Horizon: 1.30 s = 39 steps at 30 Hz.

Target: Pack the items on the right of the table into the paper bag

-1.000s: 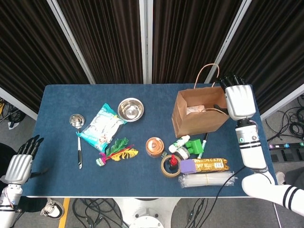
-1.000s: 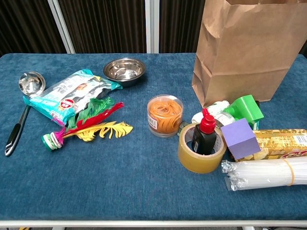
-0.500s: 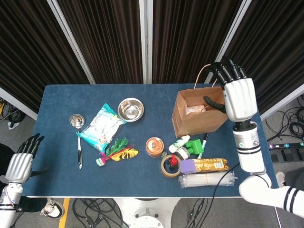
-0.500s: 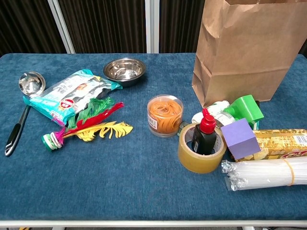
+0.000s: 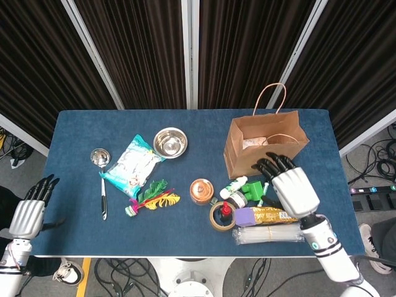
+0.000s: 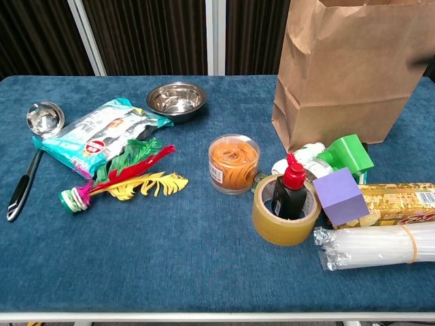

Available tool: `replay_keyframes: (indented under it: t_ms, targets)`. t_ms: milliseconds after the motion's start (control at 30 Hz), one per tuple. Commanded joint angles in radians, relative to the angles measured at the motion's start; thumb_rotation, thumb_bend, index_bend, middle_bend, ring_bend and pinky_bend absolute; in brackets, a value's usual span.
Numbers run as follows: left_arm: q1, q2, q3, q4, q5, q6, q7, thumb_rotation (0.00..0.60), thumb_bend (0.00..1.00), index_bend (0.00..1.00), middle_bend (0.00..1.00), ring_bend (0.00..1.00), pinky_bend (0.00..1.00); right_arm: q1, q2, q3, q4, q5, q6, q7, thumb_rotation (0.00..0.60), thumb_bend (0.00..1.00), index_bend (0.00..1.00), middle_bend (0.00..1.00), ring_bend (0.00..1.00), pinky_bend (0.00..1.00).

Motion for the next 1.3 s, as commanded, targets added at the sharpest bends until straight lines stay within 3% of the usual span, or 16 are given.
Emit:
replay_keyframes:
  t_ms: [33, 200, 333, 667, 1300]
  targets:
    - [0.000, -0.003, 0.001, 0.001, 0.000, -0.003, 0.001, 0.600, 0.17, 0.07, 0.12, 0.02, 0.16, -0.057, 0.006, -0.076, 0.025, -0.034, -0.039, 0.046, 0.600, 0.00, 0.27, 0.27, 0.17, 0.26]
    - [0.005, -0.009, 0.008, 0.011, 0.000, -0.005, -0.002, 0.600, 0.17, 0.07, 0.12, 0.02, 0.16, -0.073, -0.057, -0.096, 0.094, 0.008, -0.090, 0.185, 0.600, 0.00, 0.27, 0.27, 0.17, 0.26]
    - [0.013, -0.005, 0.012, 0.023, -0.004, -0.002, -0.011, 0.600, 0.17, 0.07, 0.12, 0.02, 0.16, -0.057, -0.087, -0.068, 0.111, 0.082, -0.143, 0.263, 0.600, 0.00, 0.27, 0.27, 0.15, 0.26]
    - [0.033, -0.009, 0.024, 0.072, 0.003, 0.012, -0.063, 0.600, 0.17, 0.07, 0.12, 0.02, 0.16, -0.018, -0.199, -0.053, 0.176, 0.224, -0.238, 0.158, 0.600, 0.00, 0.23, 0.25, 0.12, 0.24]
    - [0.040, -0.015, 0.008, 0.107, -0.003, 0.031, -0.109, 0.600, 0.17, 0.07, 0.12, 0.02, 0.16, 0.012, -0.297, -0.045, 0.210, 0.263, -0.268, 0.097, 0.600, 0.00, 0.24, 0.28, 0.14, 0.24]
